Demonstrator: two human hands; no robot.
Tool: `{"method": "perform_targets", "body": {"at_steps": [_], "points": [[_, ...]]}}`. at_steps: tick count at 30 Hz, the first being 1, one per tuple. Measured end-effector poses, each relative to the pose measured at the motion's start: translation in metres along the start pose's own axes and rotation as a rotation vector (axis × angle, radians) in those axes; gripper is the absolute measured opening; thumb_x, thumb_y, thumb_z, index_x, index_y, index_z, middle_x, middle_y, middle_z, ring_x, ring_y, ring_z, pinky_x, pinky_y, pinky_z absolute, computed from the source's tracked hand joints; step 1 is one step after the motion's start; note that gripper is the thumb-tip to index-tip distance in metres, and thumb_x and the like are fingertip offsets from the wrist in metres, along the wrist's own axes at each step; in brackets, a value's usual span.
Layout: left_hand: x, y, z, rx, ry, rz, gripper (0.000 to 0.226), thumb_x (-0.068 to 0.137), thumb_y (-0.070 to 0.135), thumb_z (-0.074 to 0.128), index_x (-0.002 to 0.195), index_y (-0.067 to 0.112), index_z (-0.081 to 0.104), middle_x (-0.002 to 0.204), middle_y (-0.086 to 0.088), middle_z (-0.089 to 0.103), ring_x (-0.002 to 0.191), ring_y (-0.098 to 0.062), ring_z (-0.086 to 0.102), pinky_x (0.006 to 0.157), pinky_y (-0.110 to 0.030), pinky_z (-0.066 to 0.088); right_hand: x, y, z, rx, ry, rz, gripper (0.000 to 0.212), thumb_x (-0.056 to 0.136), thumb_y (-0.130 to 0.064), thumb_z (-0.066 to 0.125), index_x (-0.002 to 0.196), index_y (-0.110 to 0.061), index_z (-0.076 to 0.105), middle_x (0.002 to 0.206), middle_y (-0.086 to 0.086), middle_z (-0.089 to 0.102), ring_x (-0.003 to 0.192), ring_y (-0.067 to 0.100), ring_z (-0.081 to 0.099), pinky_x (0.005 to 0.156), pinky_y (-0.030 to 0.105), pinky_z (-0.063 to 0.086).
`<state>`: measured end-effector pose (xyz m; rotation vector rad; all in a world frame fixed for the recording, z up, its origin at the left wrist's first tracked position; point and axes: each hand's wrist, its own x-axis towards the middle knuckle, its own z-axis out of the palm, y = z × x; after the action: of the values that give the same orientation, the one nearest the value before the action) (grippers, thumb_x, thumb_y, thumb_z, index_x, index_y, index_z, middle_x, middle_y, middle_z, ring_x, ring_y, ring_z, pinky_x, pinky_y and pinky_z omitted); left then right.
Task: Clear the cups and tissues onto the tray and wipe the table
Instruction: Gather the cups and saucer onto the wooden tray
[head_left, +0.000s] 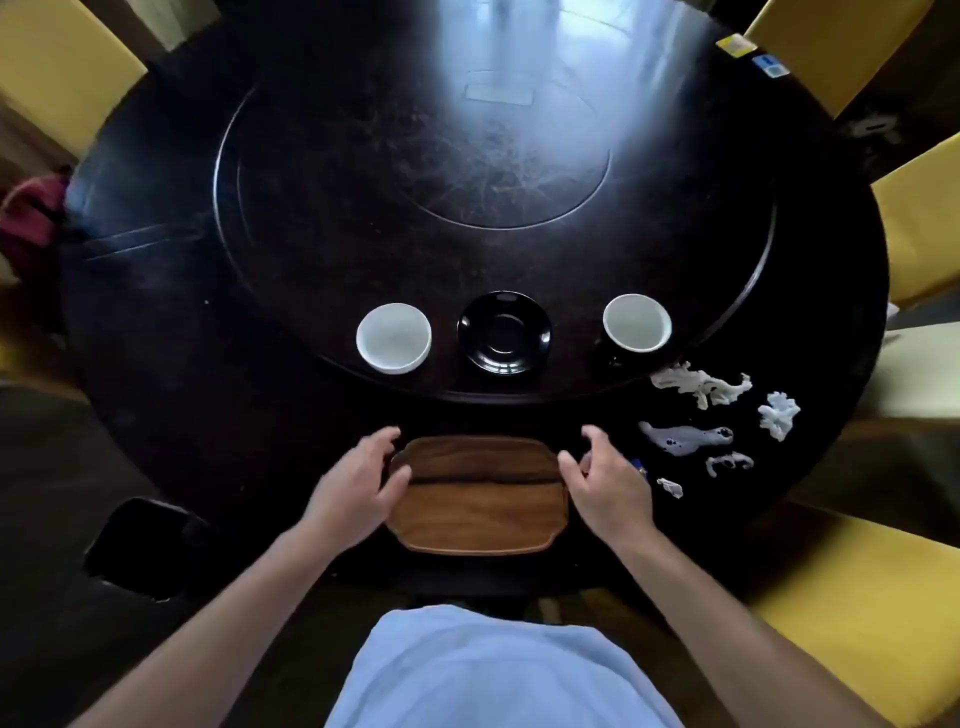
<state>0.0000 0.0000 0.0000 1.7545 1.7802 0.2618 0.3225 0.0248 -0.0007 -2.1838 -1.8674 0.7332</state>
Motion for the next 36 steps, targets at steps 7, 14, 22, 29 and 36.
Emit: {"method": "perform_targets", "body": {"at_steps": [7,14,22,29,36], "points": [[0.092,-0.038,-0.051,-0.007,0.3,-0.175,0.069,0.102,0.048,0.051,0.161,0.026,0.022,0.136,-0.006,0.059,0.115,-0.028,0.063,0.086,-0.048,0.054,0.106,-0.056,0.005,0.18,-0.043,0.298,0.084,0.093,-0.062,0.052,0.159,-0.02,0.021,0.135,0.016,0.062,0.125,0.038,0.057,0.101,0.047,0.046],[0.145,-0.052,-0.052,-0.129,0.18,-0.281,0.075,0.102,0.049,0.052,0.163,0.027,0.014,0.109,0.0,0.07,0.106,-0.029,0.067,0.087,-0.044,0.049,0.148,-0.077,0.024,0.612,-0.102,0.55,0.077,0.096,-0.036,0.061,0.16,-0.026,0.019,0.105,0.013,0.073,0.069,0.019,0.072,0.058,0.033,0.06],[0.167,-0.064,-0.035,-0.424,0.124,-0.311,0.063,0.101,0.029,0.055,0.158,0.038,0.03,0.085,-0.005,0.072,0.066,-0.018,0.07,0.08,-0.038,0.06,0.154,-0.086,0.031,0.672,-0.065,0.528,0.069,0.094,-0.011,0.058,0.155,-0.031,0.033,0.095,-0.002,0.068,0.066,0.015,0.071,0.049,0.026,0.054],[0.174,-0.061,-0.037,-0.656,0.07,-0.398,0.054,0.101,0.021,0.056,0.152,0.031,0.042,0.088,-0.008,0.075,0.063,-0.017,0.07,0.062,-0.029,0.054,0.162,-0.08,0.04,0.846,-0.051,0.594,0.063,0.096,-0.005,0.058,0.152,-0.03,0.04,0.099,0.0,0.068,0.059,0.012,0.061,0.054,0.03,0.055],[0.172,-0.054,-0.039,-0.797,0.031,-0.45,0.042,0.1,0.015,0.048,0.141,0.023,0.053,0.088,-0.017,0.077,0.049,-0.016,0.06,0.047,-0.026,0.04,0.163,-0.078,0.045,1.119,-0.021,0.673,0.047,0.096,0.008,0.05,0.138,-0.012,0.056,0.081,0.002,0.061,0.044,0.003,0.042,0.041,0.018,0.035]]}}
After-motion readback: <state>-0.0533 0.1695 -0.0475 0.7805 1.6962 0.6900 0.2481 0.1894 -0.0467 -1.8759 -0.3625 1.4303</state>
